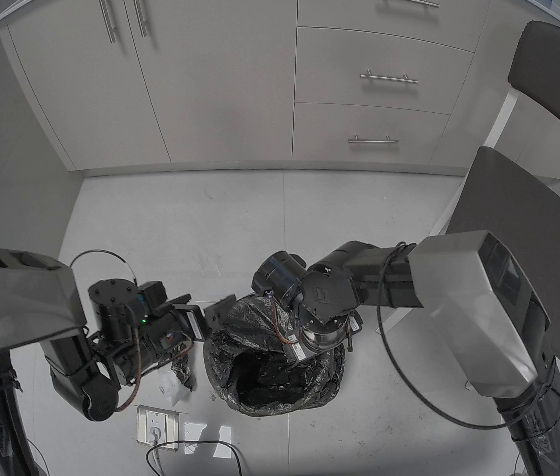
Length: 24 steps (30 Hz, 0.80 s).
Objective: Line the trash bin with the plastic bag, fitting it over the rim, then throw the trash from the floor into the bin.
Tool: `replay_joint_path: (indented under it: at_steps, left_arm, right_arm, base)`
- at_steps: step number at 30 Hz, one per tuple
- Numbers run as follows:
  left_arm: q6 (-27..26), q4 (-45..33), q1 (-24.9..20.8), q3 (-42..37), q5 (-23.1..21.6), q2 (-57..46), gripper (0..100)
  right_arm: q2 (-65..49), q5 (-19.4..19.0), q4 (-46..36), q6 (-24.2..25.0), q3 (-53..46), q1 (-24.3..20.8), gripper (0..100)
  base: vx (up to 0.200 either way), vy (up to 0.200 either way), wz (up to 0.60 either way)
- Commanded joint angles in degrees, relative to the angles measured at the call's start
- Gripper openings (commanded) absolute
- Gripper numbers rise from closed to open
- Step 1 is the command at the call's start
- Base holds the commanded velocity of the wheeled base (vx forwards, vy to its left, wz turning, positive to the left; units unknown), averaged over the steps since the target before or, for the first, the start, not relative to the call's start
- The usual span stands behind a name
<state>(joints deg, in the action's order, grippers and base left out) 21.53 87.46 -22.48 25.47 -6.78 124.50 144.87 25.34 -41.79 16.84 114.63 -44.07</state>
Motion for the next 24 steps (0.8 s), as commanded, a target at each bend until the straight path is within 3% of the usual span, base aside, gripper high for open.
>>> replay_joint_path:
  at_steps: [1, 10, 18, 24]
  left_arm:
    - [0.0, 0.0, 6.7, 0.1, -1.7, -5.7, 100]
    - [-0.1, 0.1, 15.8, 0.5, -6.1, -3.0, 100]
    - [-7.4, 0.0, 23.1, 5.3, -8.6, 5.7, 100]
    - [-7.5, -3.0, 25.5, 20.1, -9.1, 16.7, 100]
  right_arm:
    - [-5.6, -0.6, -0.4, 1.1, 0.0, -1.9, 100]
    - [-4.0, -0.6, 3.4, 0.9, 0.0, -3.2, 100]
    - [-6.2, 0.8, 6.0, 0.9, 0.0, -3.7, 100]
    - [-7.9, 1.4, 7.5, 1.1, 0.0, -4.4, 100]
  base:
    - [0.000, 0.000, 0.00]
    - [0.000, 0.000, 0.00]
    - [0.000, 0.000, 0.00]
    - [0.000, 0.000, 0.00]
